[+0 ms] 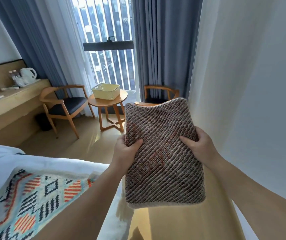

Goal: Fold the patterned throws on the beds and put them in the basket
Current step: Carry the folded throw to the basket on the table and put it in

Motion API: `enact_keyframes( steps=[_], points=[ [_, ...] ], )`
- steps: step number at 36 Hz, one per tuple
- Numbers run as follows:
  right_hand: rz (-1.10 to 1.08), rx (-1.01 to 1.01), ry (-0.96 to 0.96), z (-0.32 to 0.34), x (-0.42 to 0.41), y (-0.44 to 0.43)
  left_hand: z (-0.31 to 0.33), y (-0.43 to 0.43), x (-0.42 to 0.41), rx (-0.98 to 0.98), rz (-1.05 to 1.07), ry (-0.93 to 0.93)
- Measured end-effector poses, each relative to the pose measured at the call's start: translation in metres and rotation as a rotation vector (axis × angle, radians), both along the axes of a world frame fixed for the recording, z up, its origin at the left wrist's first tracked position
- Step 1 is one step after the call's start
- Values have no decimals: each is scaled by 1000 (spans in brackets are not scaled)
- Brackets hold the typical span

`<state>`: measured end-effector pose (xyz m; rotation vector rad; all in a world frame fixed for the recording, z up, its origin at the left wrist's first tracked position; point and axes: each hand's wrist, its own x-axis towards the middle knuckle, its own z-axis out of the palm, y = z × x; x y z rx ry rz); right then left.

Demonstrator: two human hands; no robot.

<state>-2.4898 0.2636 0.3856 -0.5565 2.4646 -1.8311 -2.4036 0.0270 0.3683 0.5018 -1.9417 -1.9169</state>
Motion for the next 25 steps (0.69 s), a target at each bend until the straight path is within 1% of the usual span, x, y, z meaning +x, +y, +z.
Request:
enact_keyframes(
  steps=[5,9,16,20,24,25],
  points=[
    [61,1,-38,2,-108,-18,4,-6,-85,5,103,-30],
    [132,-17,-36,9,-179,-33,11,-13,-141,15,178,-14],
    [195,-21,-42,10,-268,-71,14,-37,-216,-23,264,-25],
    [209,-23,-52,5,-307,-92,17,-52,-252,-115,281,-24],
    [218,-11,-47,-2,-362,-129,9,-88,-306,-9,270,11],
    [220,-17,-42,-3,-375,-139,8,-98,-319,-10,271,10]
  ],
)
